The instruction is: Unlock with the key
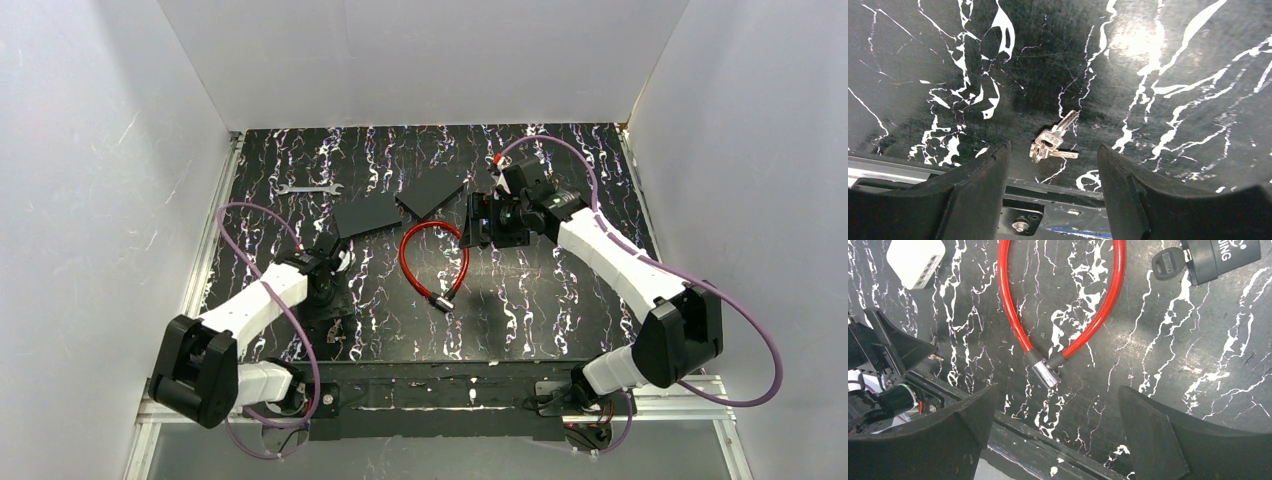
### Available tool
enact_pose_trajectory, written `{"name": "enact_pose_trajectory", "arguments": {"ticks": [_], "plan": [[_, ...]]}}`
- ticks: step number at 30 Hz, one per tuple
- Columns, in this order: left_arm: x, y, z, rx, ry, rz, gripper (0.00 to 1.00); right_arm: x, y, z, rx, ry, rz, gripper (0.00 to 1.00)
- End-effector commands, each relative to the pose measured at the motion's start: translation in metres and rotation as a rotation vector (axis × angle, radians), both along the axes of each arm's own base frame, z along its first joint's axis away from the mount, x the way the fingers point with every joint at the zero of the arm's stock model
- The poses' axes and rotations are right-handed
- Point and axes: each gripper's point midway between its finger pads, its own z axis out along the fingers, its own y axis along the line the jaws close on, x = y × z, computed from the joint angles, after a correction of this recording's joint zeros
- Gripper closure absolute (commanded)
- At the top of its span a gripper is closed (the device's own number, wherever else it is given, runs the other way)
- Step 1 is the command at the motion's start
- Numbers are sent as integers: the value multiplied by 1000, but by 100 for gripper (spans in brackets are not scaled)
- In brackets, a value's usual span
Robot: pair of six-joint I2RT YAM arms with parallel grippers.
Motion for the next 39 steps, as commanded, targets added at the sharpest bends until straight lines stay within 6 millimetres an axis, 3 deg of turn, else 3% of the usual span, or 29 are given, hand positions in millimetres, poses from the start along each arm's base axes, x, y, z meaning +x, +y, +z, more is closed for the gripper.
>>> {"name": "enact_pose_trajectory", "arguments": {"ticks": [1, 11, 21, 28, 39], "plan": [[-3, 5, -10, 28, 23, 30, 41, -5, -7, 6, -18, -29, 10, 2], [-18, 3, -29, 31, 117, 81, 52, -1, -6, 6, -42, -30, 32, 2], [-24, -7, -34, -20, 150, 120, 84, 3, -1, 2, -47, -26, 46, 2], [-22, -14, -32, -49, 155, 117, 100, 0, 1, -1, -59, -24, 58, 2], [-9, -22, -16, -102, 88, 107, 100, -2, 5, -1, -73, -31, 80, 2]]}}
